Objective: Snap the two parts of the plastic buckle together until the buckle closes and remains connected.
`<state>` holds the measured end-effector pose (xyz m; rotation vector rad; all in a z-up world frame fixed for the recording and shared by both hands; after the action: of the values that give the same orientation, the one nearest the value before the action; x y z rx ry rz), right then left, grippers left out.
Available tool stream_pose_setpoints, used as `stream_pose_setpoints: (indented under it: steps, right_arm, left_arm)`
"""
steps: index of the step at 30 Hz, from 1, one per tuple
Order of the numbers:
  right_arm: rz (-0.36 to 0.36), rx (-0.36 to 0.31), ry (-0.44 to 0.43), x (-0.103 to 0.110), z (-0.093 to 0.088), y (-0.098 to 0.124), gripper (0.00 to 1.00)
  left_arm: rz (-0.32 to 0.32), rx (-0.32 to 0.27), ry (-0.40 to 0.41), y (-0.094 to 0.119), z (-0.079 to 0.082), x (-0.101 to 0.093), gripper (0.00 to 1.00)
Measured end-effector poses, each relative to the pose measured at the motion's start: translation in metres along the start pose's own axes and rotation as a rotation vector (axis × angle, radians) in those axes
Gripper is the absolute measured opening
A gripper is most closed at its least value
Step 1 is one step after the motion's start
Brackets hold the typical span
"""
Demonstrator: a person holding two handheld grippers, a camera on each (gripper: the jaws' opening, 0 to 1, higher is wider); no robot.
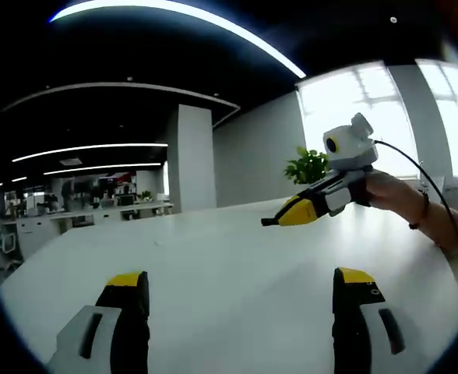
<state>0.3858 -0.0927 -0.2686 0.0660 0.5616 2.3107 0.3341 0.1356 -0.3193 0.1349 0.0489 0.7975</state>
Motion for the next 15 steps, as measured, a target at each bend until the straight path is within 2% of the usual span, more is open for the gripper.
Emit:
stream_pose_setpoints:
  steps: [3,15]
  right_arm:
    - [-0.007,0.003,-0.004,0.003,-0.001,-0.001,0.11]
    - [-0.007,0.015,-0.043,0.004,-0.007,-0.019,0.11]
  left_arm:
    - [0.001,-0.003,0.008,-0.001,0.001,0.005,0.99]
    - [-0.001,-0.001,0.011,-0.001,-0.001,-0.003,0.99]
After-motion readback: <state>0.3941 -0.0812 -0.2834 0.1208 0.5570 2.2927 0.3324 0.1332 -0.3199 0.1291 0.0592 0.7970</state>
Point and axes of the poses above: the point that each gripper's makers call its tool centre point, and the gripper's own axes: y roughly backward along the fingers, x roughly to its left, z roughly out of its top, the point moved 9 cm from there along y, roughly backward along the fingers, and after that the axes turned 3 degrees about x, right-handed, at the moved point
